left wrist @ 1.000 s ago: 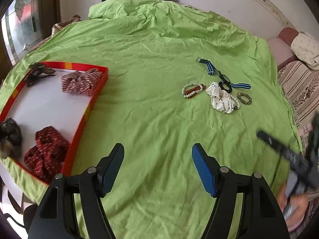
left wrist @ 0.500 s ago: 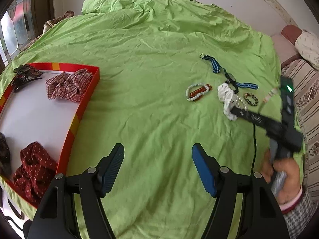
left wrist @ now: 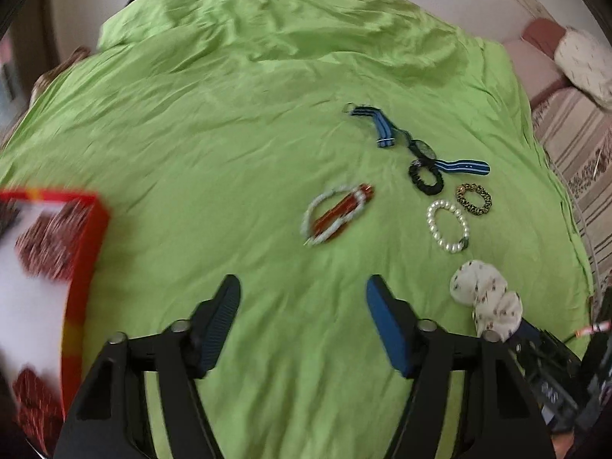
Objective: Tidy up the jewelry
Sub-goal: 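Grasp the pearl bracelet with left tool while right tool holds white scrunchie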
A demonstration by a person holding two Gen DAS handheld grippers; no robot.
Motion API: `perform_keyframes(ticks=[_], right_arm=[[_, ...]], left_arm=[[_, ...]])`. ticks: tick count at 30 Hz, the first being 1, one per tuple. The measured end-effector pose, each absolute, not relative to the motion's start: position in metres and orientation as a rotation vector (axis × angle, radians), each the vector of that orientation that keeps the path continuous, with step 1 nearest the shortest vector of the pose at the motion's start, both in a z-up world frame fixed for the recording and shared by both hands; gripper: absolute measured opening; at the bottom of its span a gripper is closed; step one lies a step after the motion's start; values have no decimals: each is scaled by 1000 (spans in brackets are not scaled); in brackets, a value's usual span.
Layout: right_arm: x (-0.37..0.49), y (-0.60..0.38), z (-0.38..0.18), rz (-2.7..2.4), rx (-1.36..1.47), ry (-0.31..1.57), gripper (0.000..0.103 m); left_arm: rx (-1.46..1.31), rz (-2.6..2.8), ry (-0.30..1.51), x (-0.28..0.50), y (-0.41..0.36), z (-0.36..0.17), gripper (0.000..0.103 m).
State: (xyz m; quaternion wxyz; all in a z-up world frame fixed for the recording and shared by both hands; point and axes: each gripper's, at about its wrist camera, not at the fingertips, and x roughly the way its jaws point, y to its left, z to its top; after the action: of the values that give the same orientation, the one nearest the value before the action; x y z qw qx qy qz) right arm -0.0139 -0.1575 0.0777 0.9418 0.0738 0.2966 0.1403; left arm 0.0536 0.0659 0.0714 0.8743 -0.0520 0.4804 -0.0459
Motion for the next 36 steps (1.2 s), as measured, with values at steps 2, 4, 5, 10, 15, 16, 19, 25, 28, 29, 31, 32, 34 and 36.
perform_keyframes(ticks=[2,4,5,10,15,16,19,25,28,29,31,32,34,36], right_arm=[[-11,-161,73,297,161,603,48],[-7,-163,70,309,174,610,50],[-6,-165,70,315,186,611,50],[-1,-164,69,337,202,612,56],[0,-158,70,330,178,611,57],[1,-159,70,330,180,612,57],[2,-160,69,333,189,615,57],[2,-160,68,328,189,612,57],[2,-160,67,325,188,609,58],[2,-160,67,324,188,609,58],[2,-161,67,324,188,607,58],[2,-161,66,325,188,608,58],[2,-160,66,330,184,610,62],[3,-158,66,333,173,611,65]], left_arm=[[-66,-118,1008,68,53,68,46],[-27,-147,1005,81,37,64,46],[2,-161,1003,86,28,62,46],[78,-173,1027,112,7,41,46],[30,-156,1053,120,21,35,7],[0,-152,1057,119,26,38,0],[-80,-157,1030,106,47,55,0],[-175,-115,1048,79,85,64,0],[-190,-104,1074,81,92,59,0],[-204,-113,1076,85,92,57,0],[-229,-137,1082,94,89,52,1],[-239,-145,1084,101,87,49,1],[-250,-164,1089,114,80,43,2],[-244,-185,1100,129,72,34,2]])
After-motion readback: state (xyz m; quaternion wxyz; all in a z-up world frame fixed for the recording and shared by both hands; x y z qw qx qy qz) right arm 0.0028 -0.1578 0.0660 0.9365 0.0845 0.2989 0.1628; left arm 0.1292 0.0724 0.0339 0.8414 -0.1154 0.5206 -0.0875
